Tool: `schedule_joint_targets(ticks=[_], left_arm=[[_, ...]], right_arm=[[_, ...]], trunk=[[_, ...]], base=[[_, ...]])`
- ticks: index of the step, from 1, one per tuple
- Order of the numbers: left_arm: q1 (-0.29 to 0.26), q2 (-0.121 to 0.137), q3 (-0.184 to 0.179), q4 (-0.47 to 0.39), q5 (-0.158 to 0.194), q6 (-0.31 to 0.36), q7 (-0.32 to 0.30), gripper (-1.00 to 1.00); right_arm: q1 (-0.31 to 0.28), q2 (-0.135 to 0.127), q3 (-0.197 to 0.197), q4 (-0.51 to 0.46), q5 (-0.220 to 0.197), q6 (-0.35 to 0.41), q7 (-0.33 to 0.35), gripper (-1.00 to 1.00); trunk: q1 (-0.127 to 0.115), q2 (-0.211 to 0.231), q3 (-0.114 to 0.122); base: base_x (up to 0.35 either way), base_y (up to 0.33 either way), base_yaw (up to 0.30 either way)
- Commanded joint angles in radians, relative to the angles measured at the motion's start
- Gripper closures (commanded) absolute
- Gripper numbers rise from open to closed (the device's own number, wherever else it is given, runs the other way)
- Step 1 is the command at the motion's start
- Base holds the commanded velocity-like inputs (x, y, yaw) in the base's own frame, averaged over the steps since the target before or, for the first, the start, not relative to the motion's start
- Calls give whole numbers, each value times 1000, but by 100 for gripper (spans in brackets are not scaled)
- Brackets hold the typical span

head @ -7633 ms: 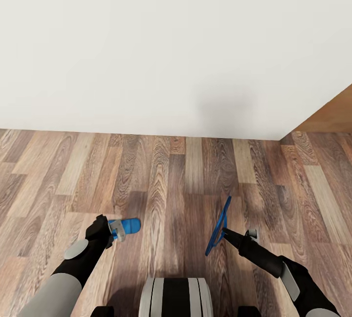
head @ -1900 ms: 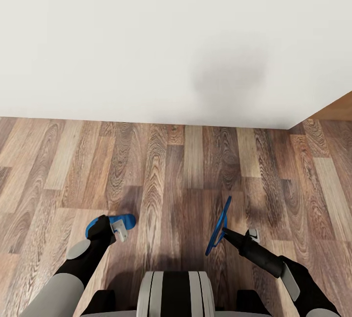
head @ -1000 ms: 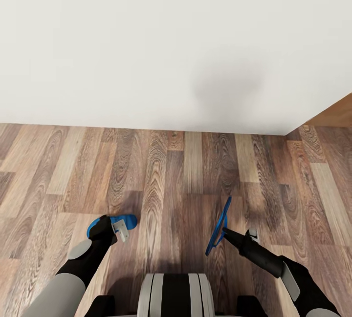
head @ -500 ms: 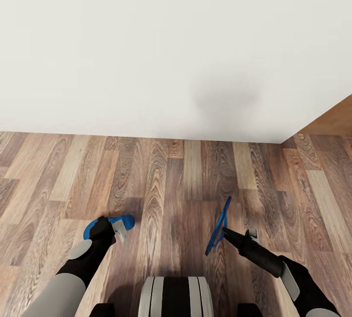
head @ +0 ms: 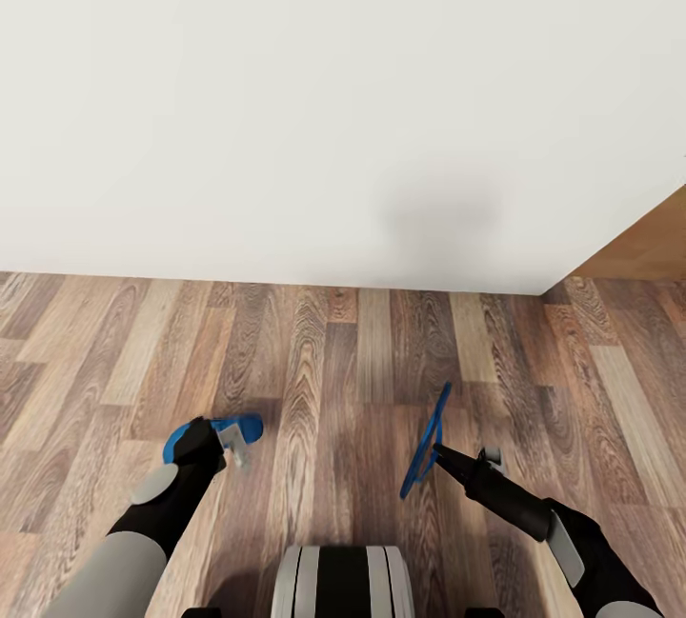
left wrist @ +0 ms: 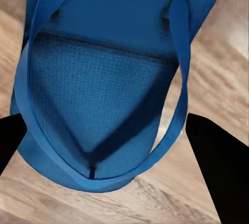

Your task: In the bedroom, move the book from the bed onto either nightstand, and place the two sandals side by side next to the bed.

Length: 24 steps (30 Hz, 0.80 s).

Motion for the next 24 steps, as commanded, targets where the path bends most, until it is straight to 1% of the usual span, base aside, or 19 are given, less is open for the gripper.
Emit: schedule_joint_targets(ticks=[1, 4, 5, 7, 8, 9, 10, 11, 12, 14, 15, 16, 17, 18, 19, 20, 24], left_arm=[[0, 1, -3, -8, -6, 4, -10, 100], [0, 1, -1, -52, 8, 3, -42, 100], [0, 1, -1, -74, 19, 3, -70, 100], [0, 1, 1, -144, 66, 4, -178, 100], [0, 2, 3, -160, 77, 4, -203, 100], [0, 2, 8, -191, 99, 4, -252, 100], [0, 3, 19, -231, 131, 4, -317, 100], [0, 3, 31, -250, 152, 4, -352, 100], [0, 3, 52, -266, 181, 4, -393, 100], [0, 3, 82, -277, 228, 3, -432, 100], [1, 3, 96, -279, 258, 2, -447, 100], [2, 3, 117, -281, 314, 0, -462, 100], [4, 3, 127, -281, 359, -1, -467, 100], [5, 3, 131, -282, 383, -1, -468, 100], [7, 2, 138, -282, 455, -3, -472, 100], [9, 2, 141, -283, 498, -4, -473, 100], [11, 7, 155, -278, 645, -7, -481, 100]], right_arm=[[0, 0, 0, 0, -2, 9, 2, 100], [-1, 0, 0, 1, -2, 9, 2, 100], [0, 0, 0, 1, -2, 9, 2, 100], [-1, 0, 0, 2, -2, 9, 2, 100], [-1, 1, 0, 2, -2, 9, 2, 100], [-1, 1, 1, 2, -2, 9, 1, 100], [-1, 3, 1, 2, -2, 9, 1, 100], [0, 3, 1, 2, -2, 9, 0, 100], [-1, 5, 1, 2, -2, 9, 0, 100], [0, 6, 1, 2, -2, 9, -1, 100], [-1, 6, 1, 2, -2, 9, -2, 100], [-1, 7, 2, 3, -2, 9, -3, 100], [-1, 7, 2, 3, -2, 8, -4, 100], [-1, 7, 3, 4, -2, 8, -5, 100], [-1, 8, 3, 5, -2, 8, -7, 100], [-1, 8, 3, 5, -1, 7, -7, 100], [-1, 8, 3, 6, 2, 6, -9, 100]], trunk=[[-1, 0, 3], [-2, 1, 15], [-2, 1, 19], [-3, 1, 27], [-4, 2, 30], [-4, 2, 34], [-5, 2, 38], [-5, 2, 42], [-5, 3, 46], [-6, 3, 54], [-7, 3, 57], [-7, 4, 61], [-8, 4, 65], [-8, 4, 69], [-9, 4, 73], [-9, 4, 77], [-11, 5, 92]], base=[[0, 0, 0], [0, 0, 0], [0, 0, 0], [0, 0, 0], [0, 0, 0], [0, 0, 0], [0, 0, 0], [0, 0, 0], [0, 0, 0], [0, 0, 0], [0, 0, 0], [0, 0, 0], [0, 0, 0], [0, 0, 0], [0, 0, 0], [0, 0, 0], [0, 0, 0]])
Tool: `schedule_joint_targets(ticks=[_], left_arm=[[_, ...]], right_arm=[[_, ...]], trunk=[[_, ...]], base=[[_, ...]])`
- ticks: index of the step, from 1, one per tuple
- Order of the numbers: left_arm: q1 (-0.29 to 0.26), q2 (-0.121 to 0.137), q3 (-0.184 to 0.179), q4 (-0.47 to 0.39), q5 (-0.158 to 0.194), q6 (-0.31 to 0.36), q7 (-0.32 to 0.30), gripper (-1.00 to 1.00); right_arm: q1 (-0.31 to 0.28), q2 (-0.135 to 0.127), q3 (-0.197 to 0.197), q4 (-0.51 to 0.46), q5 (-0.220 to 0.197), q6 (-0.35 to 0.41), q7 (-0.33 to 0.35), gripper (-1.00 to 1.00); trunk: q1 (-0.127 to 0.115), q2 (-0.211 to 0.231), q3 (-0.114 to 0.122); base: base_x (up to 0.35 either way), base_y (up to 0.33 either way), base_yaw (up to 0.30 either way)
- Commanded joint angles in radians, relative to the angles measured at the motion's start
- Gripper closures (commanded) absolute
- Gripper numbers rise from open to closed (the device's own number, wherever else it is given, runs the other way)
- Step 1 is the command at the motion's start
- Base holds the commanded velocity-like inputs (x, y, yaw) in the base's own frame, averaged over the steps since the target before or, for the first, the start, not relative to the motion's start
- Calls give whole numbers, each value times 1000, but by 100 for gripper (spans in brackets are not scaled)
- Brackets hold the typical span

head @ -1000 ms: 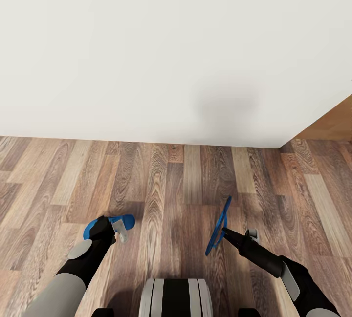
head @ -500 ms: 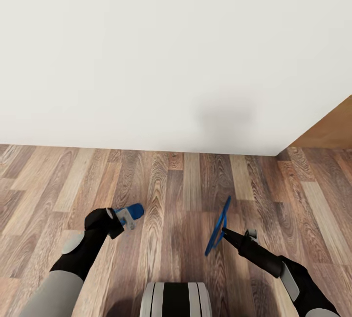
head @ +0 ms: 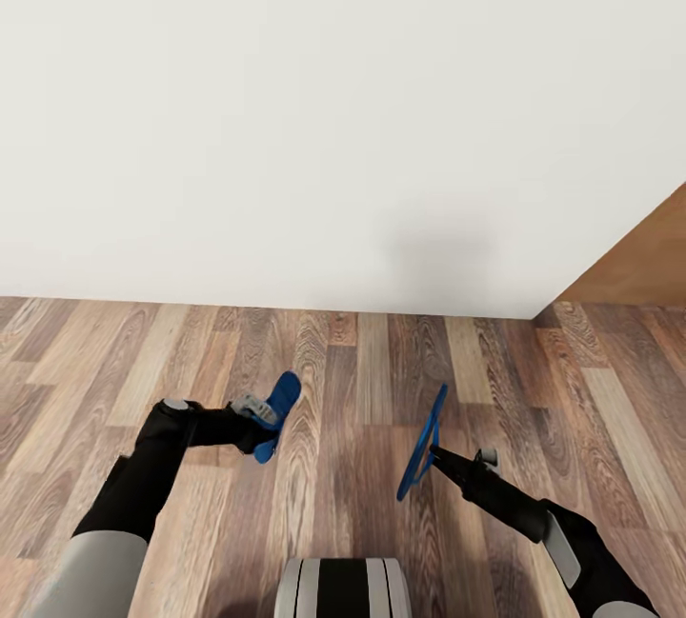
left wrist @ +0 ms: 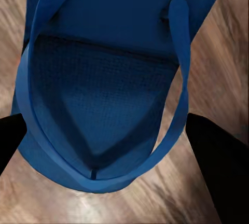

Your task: In the bedroom, move the book from the bed onto either nightstand, and place the two sandals side by side next to the bed.

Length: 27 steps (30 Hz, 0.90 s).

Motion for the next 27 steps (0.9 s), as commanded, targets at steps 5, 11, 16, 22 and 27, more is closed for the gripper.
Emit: schedule_joint_targets(ticks=[5, 11, 16, 22, 27], left_arm=[[9, 29, 54, 75, 232, -47, -44, 100], [44, 47, 105, 265, 424, -185, -91, 100], [55, 47, 129, 332, 473, -253, -95, 100], [75, 63, 232, 398, 479, -281, -91, 100], [77, 70, 317, 390, 478, -318, -98, 100]], right_arm=[[0, 0, -2, 10, 3, -8, 0, 100], [0, -8, -3, 57, 4, -120, -2, 100], [1, -10, -4, 92, 4, -135, -3, 100], [2, -10, -3, 104, 5, -137, -4, 100], [1, -10, -2, 105, 6, -137, -4, 100]], trunk=[[-2, 1, 19], [-5, 2, 42], [-7, 4, 61], [-10, 5, 85], [-12, 6, 104]], base=[[0, 0, 0], [0, 0, 0], [0, 0, 0], [0, 0, 0], [0, 0, 0]])
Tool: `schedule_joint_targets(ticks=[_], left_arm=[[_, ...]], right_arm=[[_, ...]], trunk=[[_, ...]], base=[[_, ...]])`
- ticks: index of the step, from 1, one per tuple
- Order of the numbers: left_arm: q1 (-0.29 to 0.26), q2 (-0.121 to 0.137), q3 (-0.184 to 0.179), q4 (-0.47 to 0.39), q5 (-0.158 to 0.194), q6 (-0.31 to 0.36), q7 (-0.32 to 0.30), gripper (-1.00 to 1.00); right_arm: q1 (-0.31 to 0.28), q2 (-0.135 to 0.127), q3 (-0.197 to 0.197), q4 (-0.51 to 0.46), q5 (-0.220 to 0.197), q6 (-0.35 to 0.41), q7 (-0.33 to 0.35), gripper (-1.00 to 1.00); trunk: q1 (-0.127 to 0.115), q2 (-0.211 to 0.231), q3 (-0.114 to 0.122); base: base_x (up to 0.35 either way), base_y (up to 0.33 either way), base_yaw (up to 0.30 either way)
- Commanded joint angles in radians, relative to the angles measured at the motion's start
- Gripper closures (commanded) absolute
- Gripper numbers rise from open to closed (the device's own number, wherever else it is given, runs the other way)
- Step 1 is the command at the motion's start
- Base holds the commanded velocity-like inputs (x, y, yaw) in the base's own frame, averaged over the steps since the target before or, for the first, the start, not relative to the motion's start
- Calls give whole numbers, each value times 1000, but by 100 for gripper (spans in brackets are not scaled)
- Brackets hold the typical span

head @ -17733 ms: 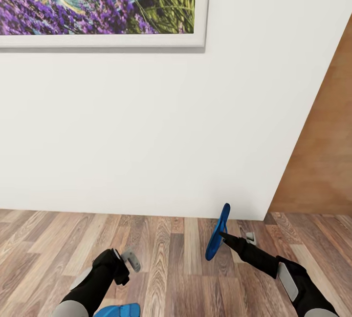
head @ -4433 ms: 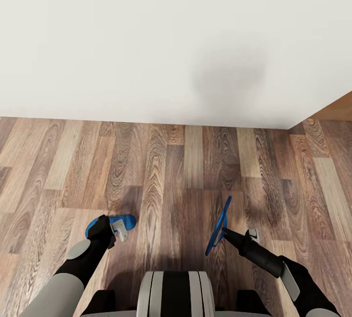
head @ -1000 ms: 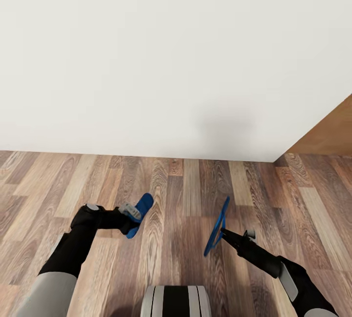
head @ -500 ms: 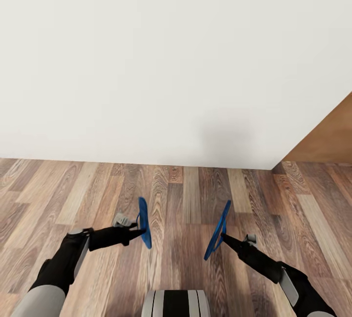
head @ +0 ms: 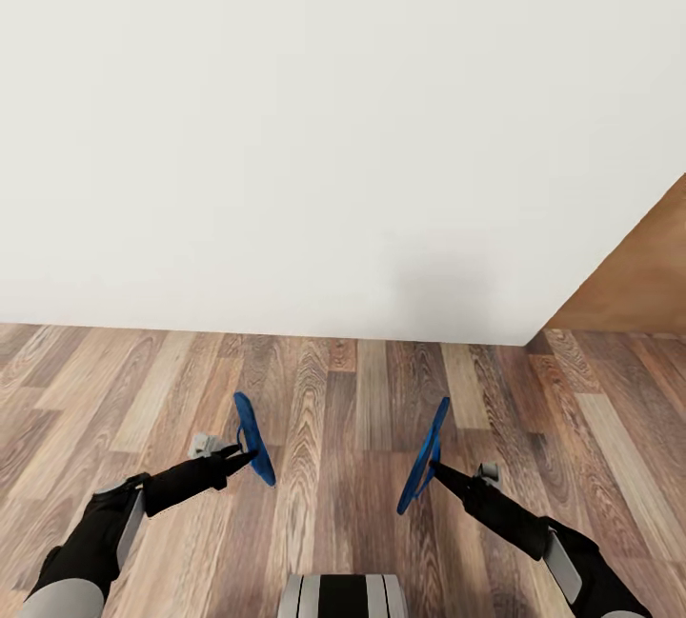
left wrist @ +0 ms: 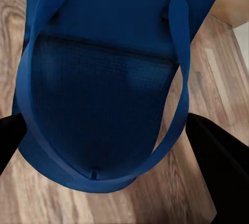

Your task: In the bedroom, move the book from the bed onto either nightstand, and place the two sandals side by side next to the bed.

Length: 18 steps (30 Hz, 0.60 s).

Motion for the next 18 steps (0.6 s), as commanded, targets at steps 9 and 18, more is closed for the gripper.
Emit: schedule_joint_targets(ticks=[9, 18], left_arm=[[0, -3, 16, -21, -5, 14, -7, 100], [0, -4, 17, -21, -5, 15, -7, 100]], right_arm=[[0, 2, -1, 1, -2, 10, 2, 100], [0, 3, 1, 0, -2, 10, 4, 100]], trunk=[[-4, 2, 34], [-8, 4, 69]], base=[[0, 0, 0], [0, 0, 0]])
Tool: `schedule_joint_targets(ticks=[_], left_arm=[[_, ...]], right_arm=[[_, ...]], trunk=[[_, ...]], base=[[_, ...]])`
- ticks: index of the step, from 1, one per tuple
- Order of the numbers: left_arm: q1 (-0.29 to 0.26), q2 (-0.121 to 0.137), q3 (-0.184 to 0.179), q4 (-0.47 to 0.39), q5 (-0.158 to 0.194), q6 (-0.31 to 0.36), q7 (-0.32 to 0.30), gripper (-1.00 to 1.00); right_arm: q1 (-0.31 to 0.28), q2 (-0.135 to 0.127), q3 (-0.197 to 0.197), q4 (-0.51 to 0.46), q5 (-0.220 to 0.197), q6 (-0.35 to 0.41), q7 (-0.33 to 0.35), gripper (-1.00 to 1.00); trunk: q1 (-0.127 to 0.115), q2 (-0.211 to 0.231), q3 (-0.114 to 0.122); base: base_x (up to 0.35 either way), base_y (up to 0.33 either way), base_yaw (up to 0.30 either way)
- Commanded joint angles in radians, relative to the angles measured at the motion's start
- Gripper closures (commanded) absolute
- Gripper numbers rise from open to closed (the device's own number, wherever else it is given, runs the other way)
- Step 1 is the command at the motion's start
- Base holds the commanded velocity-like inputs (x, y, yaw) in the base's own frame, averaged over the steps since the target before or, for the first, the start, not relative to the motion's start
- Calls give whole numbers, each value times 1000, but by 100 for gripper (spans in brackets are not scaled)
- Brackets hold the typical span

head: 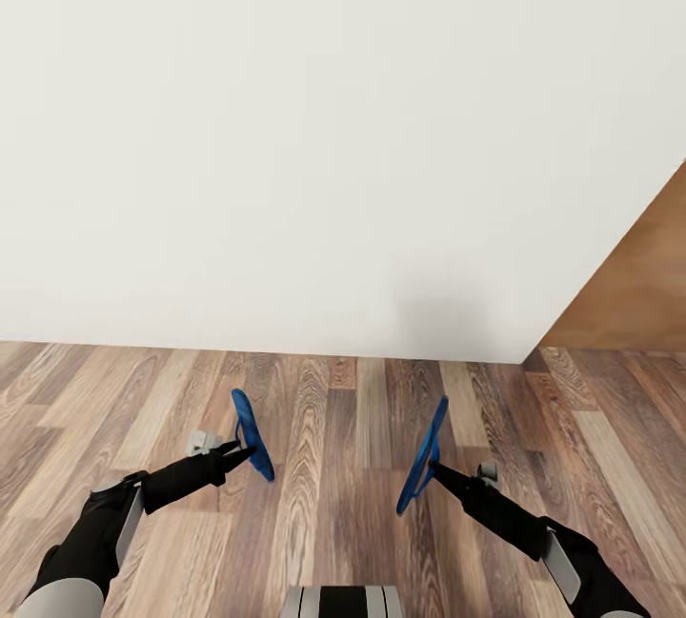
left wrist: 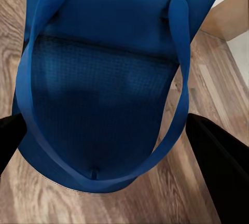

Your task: In the bedroom, move the book from the bed onto either nightstand, and place the two sandals side by side next to the bed.

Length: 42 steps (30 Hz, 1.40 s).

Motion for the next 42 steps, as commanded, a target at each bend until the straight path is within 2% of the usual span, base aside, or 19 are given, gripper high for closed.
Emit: schedule_joint_targets(ticks=[1, 42], left_arm=[[-1, -1, 4, -1, -7, 10, -7, 100], [-1, 4, 6, -1, -7, 12, -7, 100]], right_arm=[[0, 0, -1, 0, -2, 10, 3, 100], [0, 5, -1, 1, -2, 10, 3, 100]], trunk=[[-1, 0, 3], [-19, 10, 162]], base=[[0, 0, 0], [0, 0, 0]])
